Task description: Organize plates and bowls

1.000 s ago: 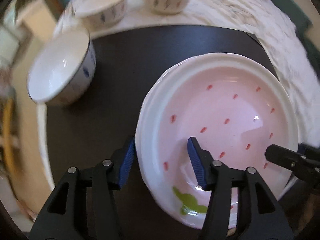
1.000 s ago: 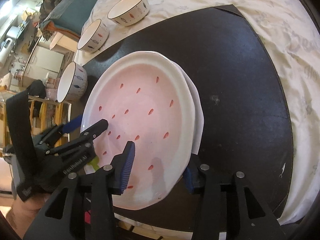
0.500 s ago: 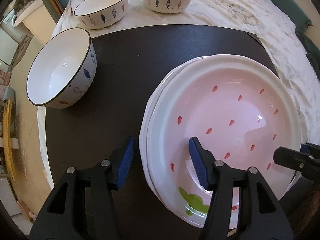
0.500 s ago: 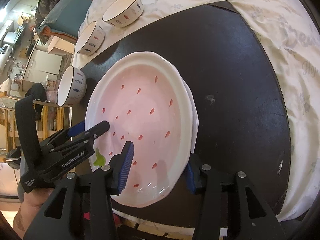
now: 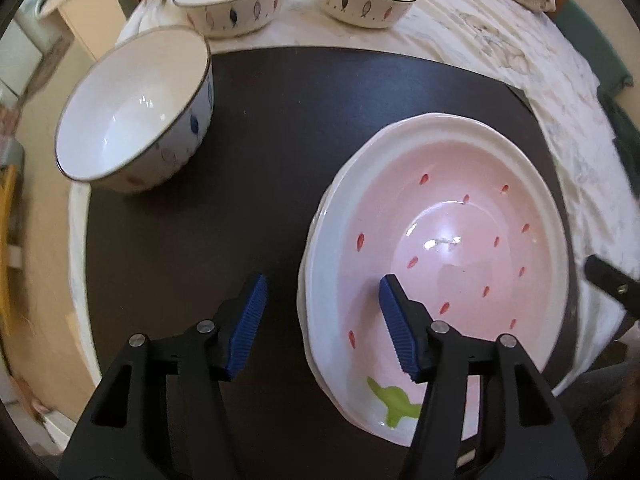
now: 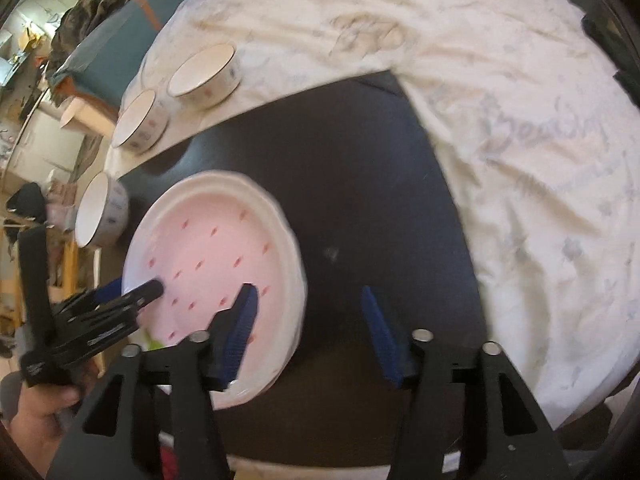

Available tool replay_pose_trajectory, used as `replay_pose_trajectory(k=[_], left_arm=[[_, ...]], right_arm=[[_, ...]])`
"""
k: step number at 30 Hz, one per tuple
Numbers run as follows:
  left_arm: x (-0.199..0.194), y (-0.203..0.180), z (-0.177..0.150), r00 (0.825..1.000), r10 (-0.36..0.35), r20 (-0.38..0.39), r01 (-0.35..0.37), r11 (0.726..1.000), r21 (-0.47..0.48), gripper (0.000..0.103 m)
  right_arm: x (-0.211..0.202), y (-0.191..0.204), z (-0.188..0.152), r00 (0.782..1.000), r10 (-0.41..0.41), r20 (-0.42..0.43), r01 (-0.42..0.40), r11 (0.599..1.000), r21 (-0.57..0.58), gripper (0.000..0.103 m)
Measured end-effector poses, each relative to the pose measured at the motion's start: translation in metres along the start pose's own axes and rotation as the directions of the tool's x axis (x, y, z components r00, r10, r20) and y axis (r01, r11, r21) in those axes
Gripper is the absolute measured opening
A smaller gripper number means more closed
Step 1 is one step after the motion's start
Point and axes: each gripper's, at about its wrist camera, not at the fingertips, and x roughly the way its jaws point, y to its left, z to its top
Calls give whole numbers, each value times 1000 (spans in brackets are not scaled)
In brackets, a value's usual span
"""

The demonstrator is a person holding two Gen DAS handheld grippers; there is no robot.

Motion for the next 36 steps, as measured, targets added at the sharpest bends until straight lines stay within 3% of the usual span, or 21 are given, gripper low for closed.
replay_pose_trajectory(k=[5,6,7,9,12,15,20,24,27,30,36], left_arm=[[1,0,-4,999,-24,-35,24,1000,-7,54],[2,1,-5,999,-32,-43,31,999,-13,54],[2,1,-6,998,-39,-50,39,999,-14,53],[2,2,-7,997,-57,-51,57,998,-5,46],[2,2,-4,996,-75,-53,76,997,4,39],[3,6,-1,995,-83,-60,82,996,-30,37],[5,9,4,992,-104,-66,100,993,-61,38],[5,9,3,992,-110,-66,107,993,-49,37],[3,10,0,990,-117,-76,112,992,-58,35],[4,15,0,988,-132,-76,124,988,-91,33],[6,18,8,989,-135,-62,127,985,-116,32]], right_arm=[[33,-3,0,985,132,-113,-125,990,65,60],[40,-3,-1,979,154,-136,-144,986,82,57],[43,-2,-2,976,161,-146,-150,985,85,48],[47,1,-2,976,147,-162,-139,988,61,39],[46,6,-2,978,119,-170,-116,993,31,37],[43,6,-3,977,124,-173,-120,992,33,36],[28,-12,-6,975,191,-109,-183,980,82,39],[40,-19,-10,965,214,-151,-200,975,101,36],[53,-1,-11,964,187,-191,-180,982,49,33],[57,10,-11,976,120,-184,-120,993,9,34],[63,12,1,976,134,-171,-136,991,3,34]])
